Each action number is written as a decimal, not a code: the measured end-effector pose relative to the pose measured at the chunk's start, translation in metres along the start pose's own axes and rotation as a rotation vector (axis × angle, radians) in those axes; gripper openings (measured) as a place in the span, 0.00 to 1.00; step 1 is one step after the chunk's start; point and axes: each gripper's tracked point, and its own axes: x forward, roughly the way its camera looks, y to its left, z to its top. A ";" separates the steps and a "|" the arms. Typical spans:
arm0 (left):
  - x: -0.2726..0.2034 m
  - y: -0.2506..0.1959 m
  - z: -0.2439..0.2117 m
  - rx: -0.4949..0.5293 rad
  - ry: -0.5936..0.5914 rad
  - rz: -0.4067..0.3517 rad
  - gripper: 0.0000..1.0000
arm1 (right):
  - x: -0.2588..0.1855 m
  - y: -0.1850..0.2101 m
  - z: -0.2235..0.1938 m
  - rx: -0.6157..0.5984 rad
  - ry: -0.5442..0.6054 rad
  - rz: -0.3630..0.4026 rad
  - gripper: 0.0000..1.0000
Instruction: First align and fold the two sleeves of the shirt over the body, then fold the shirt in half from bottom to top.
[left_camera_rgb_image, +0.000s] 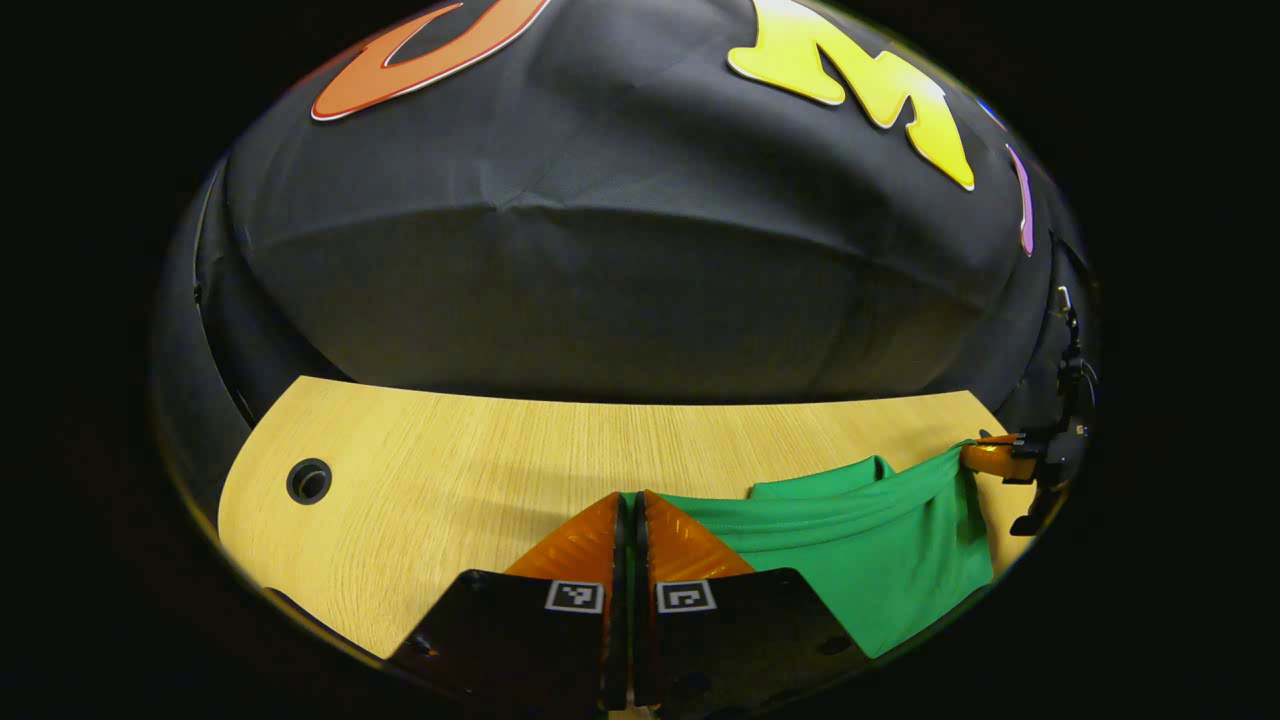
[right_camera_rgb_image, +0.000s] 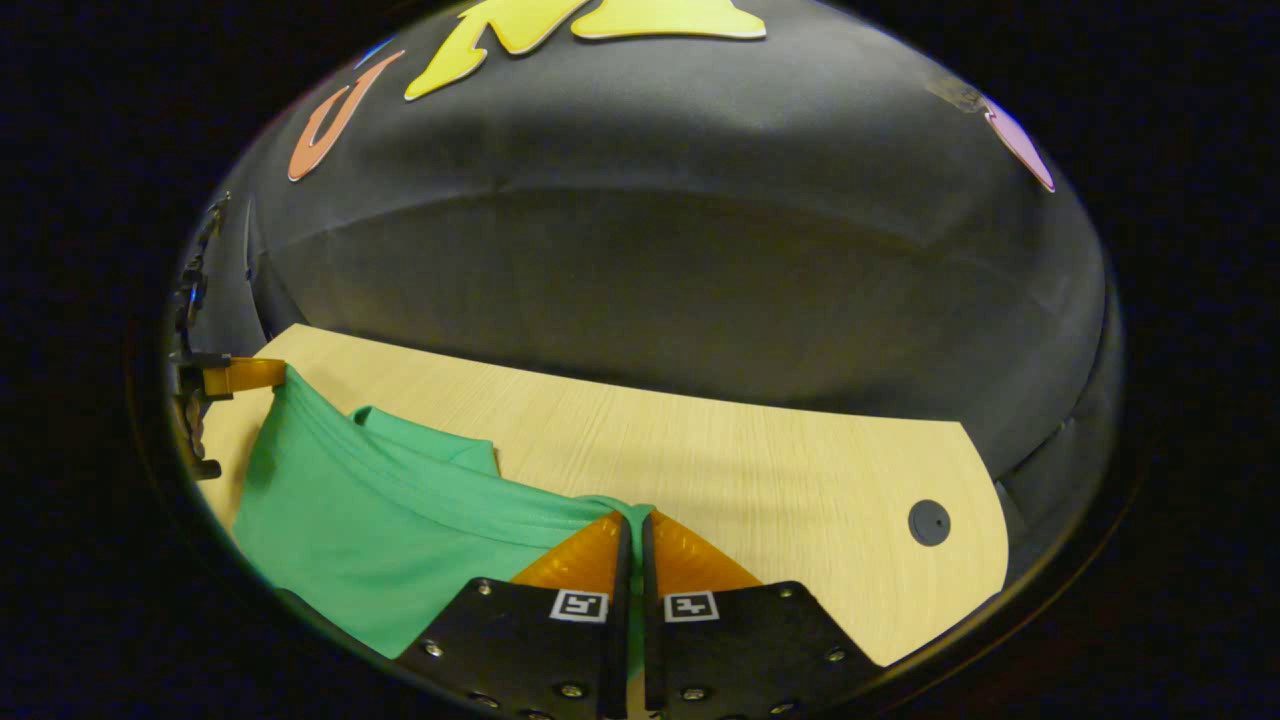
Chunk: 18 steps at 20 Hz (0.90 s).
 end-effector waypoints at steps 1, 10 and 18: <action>0.000 -0.001 -0.002 0.015 0.015 0.009 0.08 | 0.001 -0.003 0.001 -0.006 0.000 -0.018 0.17; -0.038 0.004 0.015 -0.030 -0.006 0.066 1.00 | -0.037 -0.034 0.028 0.082 -0.051 -0.117 0.66; -0.129 -0.005 0.061 -0.054 -0.124 0.088 1.00 | -0.130 -0.036 0.058 0.138 -0.137 -0.109 0.66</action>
